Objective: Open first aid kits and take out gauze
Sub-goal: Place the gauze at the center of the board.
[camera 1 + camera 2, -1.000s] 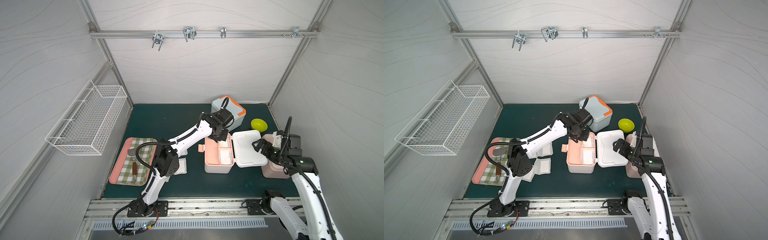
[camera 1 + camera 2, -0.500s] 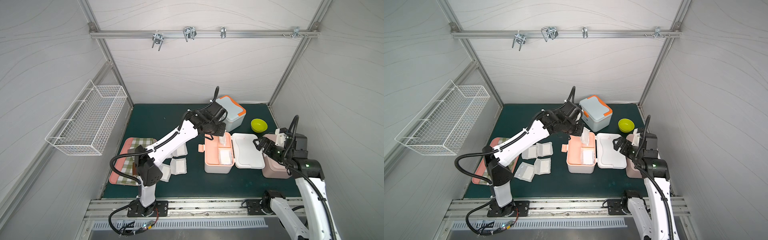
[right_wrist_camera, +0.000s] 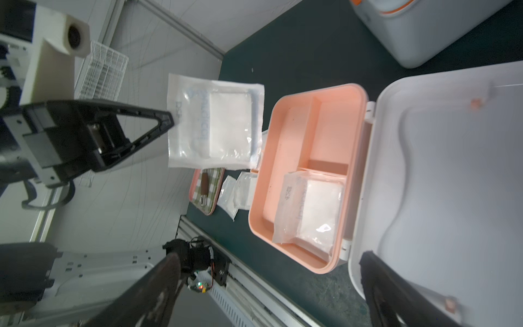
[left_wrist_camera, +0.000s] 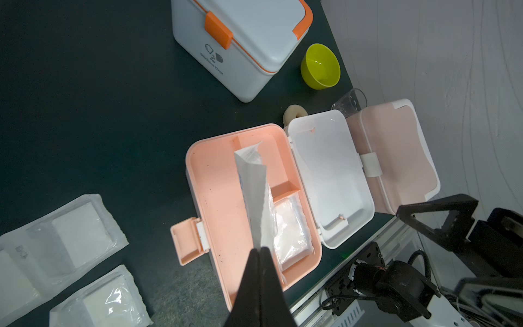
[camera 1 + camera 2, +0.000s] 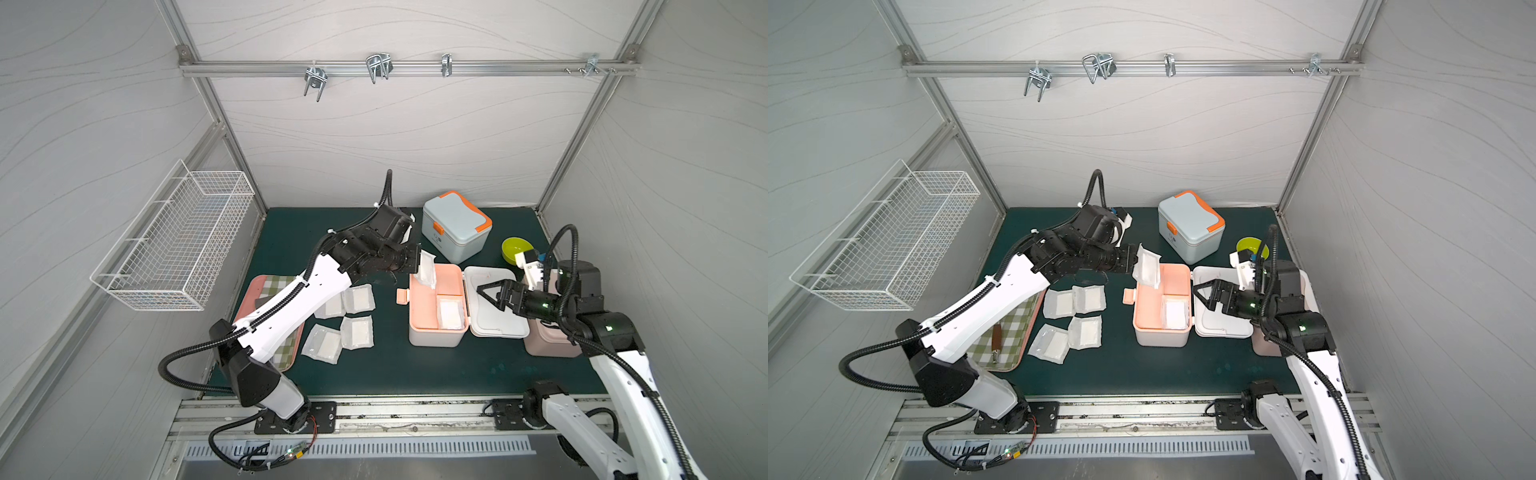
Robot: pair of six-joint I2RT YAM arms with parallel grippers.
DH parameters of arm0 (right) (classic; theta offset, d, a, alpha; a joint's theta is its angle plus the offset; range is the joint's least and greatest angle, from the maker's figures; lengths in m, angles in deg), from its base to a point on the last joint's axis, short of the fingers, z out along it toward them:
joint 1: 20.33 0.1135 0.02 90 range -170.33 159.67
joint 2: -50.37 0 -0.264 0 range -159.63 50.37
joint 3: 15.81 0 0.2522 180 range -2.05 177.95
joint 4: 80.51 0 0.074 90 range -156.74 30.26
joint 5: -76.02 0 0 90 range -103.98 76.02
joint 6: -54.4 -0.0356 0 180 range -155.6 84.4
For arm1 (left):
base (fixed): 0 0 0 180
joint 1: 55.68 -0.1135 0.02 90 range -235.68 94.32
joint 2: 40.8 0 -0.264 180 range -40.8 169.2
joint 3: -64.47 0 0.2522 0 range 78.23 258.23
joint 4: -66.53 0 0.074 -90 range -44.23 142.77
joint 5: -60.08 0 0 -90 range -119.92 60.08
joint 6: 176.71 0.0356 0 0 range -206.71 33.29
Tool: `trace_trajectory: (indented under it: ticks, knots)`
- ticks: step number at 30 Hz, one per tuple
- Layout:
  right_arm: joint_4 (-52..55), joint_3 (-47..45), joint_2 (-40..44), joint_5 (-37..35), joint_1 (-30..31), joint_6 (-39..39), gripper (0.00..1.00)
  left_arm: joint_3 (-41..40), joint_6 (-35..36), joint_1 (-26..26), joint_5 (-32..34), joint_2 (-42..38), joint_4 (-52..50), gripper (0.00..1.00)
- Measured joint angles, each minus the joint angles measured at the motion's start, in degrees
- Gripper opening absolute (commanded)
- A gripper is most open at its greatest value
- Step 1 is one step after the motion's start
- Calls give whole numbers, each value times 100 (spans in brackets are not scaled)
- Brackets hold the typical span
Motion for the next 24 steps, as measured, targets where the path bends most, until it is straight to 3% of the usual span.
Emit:
trace_trajectory:
  ticks: [8,12,17,24]
  knots:
    - [-79,223,-527,-695,1665,107,99,-1248,-52,-767,-98,-907,184,0]
    - [-90,286,-852,-999,2173,162,99,-1971,-79,-1506,-238,-1279,289,0]
    - [-96,291,-1097,-1226,2393,197,99,-2586,-120,-2249,-490,-1421,396,0]
    - [-107,291,-1187,-1523,2400,199,99,-2820,-278,-2295,-1012,-914,1043,0]
